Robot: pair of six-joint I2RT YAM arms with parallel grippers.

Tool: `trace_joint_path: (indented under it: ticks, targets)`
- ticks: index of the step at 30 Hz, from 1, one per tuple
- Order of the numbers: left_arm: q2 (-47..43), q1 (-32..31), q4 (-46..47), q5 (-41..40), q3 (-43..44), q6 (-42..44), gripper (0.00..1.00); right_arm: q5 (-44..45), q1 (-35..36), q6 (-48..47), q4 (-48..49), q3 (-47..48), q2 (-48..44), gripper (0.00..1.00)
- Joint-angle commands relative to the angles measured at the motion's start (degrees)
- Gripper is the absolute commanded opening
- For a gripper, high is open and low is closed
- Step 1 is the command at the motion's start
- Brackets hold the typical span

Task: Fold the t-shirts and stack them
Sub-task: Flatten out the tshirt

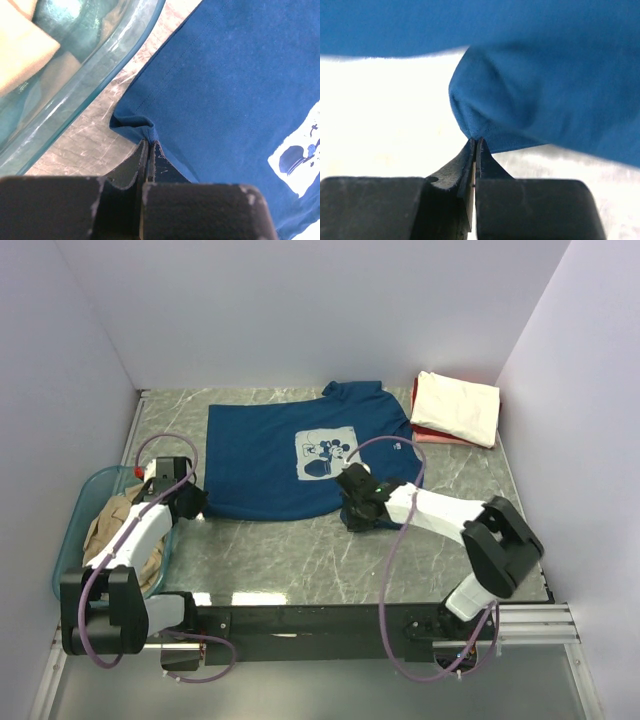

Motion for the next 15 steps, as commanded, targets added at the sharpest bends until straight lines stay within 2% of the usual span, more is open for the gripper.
trace_joint_path:
  ticks: [1, 9, 15]
  targets:
    - [-2.22, -0.23, 0.26, -0.86, -0.53, 0.77, 0.0, -6.09, 0.72, -0.65, -7.04, -0.25, -7.03, 0.0]
    - [-2.48, -0.23, 0.44, 0.2, -1.23, 0.95, 0.0, -15.06, 1.51, 0.05, -12.05, -2.98, -10.46, 0.0]
    - [-2.83, -0.23, 0.44, 1.25, -1.32, 1.3, 0.0, -12.09, 3.09, 0.49, -20.13, -1.57, -13.1, 0.0]
